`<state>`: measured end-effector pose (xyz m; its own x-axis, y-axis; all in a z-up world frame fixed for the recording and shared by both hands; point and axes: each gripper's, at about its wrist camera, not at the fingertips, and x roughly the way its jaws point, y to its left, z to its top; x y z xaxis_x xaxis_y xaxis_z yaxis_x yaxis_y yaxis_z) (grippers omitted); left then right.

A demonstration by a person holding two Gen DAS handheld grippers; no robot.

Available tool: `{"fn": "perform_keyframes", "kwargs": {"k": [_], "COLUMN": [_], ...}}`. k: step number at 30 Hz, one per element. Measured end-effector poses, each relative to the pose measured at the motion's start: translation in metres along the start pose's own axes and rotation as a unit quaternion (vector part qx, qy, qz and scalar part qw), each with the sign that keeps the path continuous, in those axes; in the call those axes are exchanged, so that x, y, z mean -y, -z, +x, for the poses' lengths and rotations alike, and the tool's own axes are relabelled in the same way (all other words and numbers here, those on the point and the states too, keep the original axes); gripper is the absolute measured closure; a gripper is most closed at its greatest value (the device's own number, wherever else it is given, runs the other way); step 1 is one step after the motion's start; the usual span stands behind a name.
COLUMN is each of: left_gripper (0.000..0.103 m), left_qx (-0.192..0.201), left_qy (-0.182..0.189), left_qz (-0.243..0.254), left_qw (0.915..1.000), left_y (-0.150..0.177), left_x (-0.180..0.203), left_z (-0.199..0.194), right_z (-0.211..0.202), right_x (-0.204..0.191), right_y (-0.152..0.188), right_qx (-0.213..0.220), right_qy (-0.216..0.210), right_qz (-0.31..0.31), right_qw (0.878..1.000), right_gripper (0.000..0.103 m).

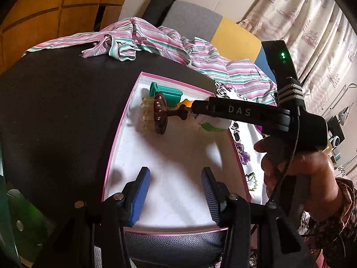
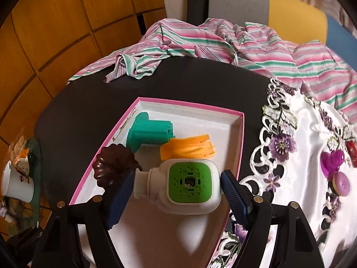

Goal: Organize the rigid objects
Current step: 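Carry the white-green device into the pink tray and open the right gripper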

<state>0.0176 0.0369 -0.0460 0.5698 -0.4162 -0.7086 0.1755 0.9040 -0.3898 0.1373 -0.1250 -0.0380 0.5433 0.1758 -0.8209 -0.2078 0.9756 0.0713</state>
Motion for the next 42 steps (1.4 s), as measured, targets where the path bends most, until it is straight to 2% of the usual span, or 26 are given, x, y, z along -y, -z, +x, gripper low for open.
{"fn": "perform_keyframes", "kwargs": {"k": [4, 8, 13, 19, 27, 30, 32, 36, 42], "left_gripper": [0.055, 0.055, 0.055, 0.055, 0.055, 0.055, 0.055, 0.055, 0.055], "left_qx": [0.001, 0.002, 0.0, 0.003, 0.002, 0.002, 0.003, -0.001, -0.008], "left_qy": [0.0, 0.0, 0.003, 0.0, -0.002, -0.004, -0.006, -0.002, 0.009], "left_qz": [-0.004, -0.003, -0.006, -0.006, -0.013, -0.009, -0.01, -0.01, 0.007], "left_qw": [1.0, 1.0, 1.0, 1.0, 0.9999, 0.9999, 0.9999, 0.9999, 0.9999], "left_y": [0.0, 0.002, 0.002, 0.002, 0.001, 0.001, 0.0, 0.0, 0.004], "left_x": [-0.002, -0.002, -0.003, -0.003, -0.006, -0.006, -0.006, -0.003, 0.012], "left_z": [-0.002, -0.004, -0.003, -0.007, -0.008, -0.01, -0.011, -0.009, -0.005], "right_z": [0.0, -0.004, -0.002, 0.017, 0.03, 0.032, 0.027, -0.002, -0.043], "right_x": [0.001, 0.005, 0.001, 0.004, 0.001, 0.007, 0.011, 0.021, 0.039], "right_y": [-0.001, 0.0, 0.004, 0.006, -0.009, -0.012, -0.011, -0.006, 0.007], "right_qx": [0.0, -0.001, -0.008, -0.042, -0.03, -0.028, -0.031, -0.004, 0.024], "right_qy": [0.004, -0.009, 0.011, 0.001, 0.031, 0.028, 0.016, -0.006, -0.008], "right_qz": [0.003, 0.017, -0.006, 0.003, -0.016, -0.003, 0.015, 0.043, 0.062], "right_qw": [1.0, 1.0, 1.0, 0.999, 0.999, 0.999, 0.999, 0.999, 0.998], "right_gripper": [0.024, 0.024, 0.024, 0.024, 0.024, 0.023, 0.023, 0.022, 0.022]}}
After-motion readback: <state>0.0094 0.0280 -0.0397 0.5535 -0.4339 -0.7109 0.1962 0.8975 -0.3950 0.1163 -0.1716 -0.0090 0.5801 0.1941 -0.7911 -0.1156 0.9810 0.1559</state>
